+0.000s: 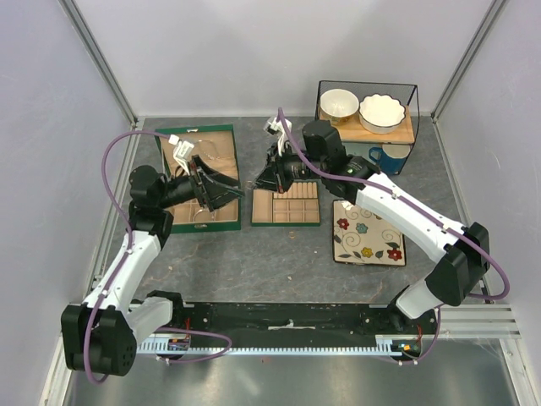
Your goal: Organize the mixed jewelry
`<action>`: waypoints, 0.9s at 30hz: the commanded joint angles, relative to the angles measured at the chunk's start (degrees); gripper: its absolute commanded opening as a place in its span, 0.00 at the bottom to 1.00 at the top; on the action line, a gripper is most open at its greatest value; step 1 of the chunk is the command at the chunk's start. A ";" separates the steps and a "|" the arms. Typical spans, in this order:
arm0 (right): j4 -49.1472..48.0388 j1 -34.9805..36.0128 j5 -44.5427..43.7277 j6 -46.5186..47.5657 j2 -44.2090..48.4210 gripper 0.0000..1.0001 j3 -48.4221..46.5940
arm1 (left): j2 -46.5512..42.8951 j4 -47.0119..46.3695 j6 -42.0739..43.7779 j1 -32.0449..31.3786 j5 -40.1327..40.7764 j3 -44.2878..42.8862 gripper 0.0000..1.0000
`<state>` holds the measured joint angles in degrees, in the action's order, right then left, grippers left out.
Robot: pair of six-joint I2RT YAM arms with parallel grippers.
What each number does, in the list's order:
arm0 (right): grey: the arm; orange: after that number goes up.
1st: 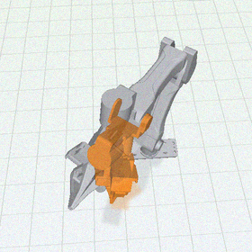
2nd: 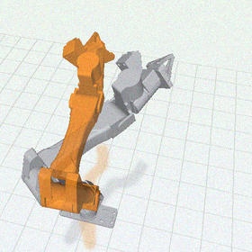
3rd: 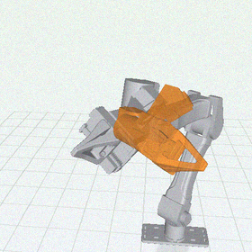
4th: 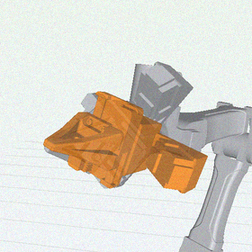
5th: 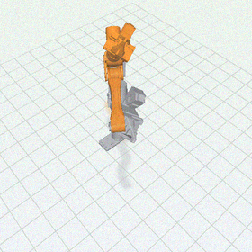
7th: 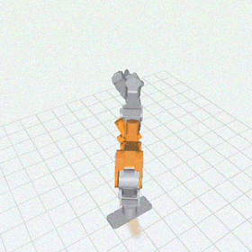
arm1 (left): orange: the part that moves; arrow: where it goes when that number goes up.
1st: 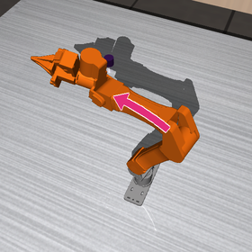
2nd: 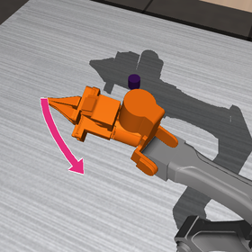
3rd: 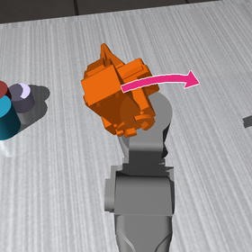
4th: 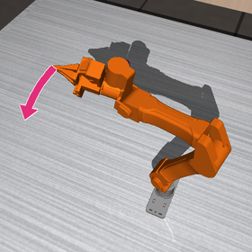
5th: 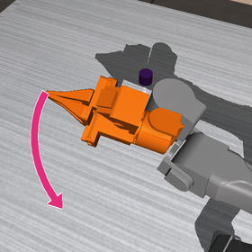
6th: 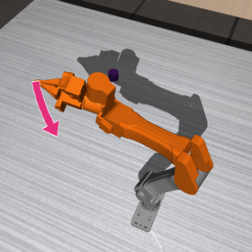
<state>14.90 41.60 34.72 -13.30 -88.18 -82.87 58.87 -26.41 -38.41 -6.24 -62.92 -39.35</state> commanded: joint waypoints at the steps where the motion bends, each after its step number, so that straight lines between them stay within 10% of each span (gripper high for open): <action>1: 2.94 -0.91 -10.26 3.54 2.22 0.00 -1.86 | -1.30 5.14 4.31 1.84 5.07 -2.83 0.86; 14: 9.89 -1.17 -48.58 1.61 -4.36 0.00 -2.82 | -1.66 24.12 15.55 3.96 23.71 -11.09 0.88; 27: 10.24 -1.26 -59.77 -7.62 -18.51 0.00 -6.60 | -2.10 31.25 22.07 3.95 36.55 -11.98 0.88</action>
<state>25.41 40.58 -19.88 -17.06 -104.55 -85.34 57.58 3.75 -20.56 -2.59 -30.81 -49.76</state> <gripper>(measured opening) 0.119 0.881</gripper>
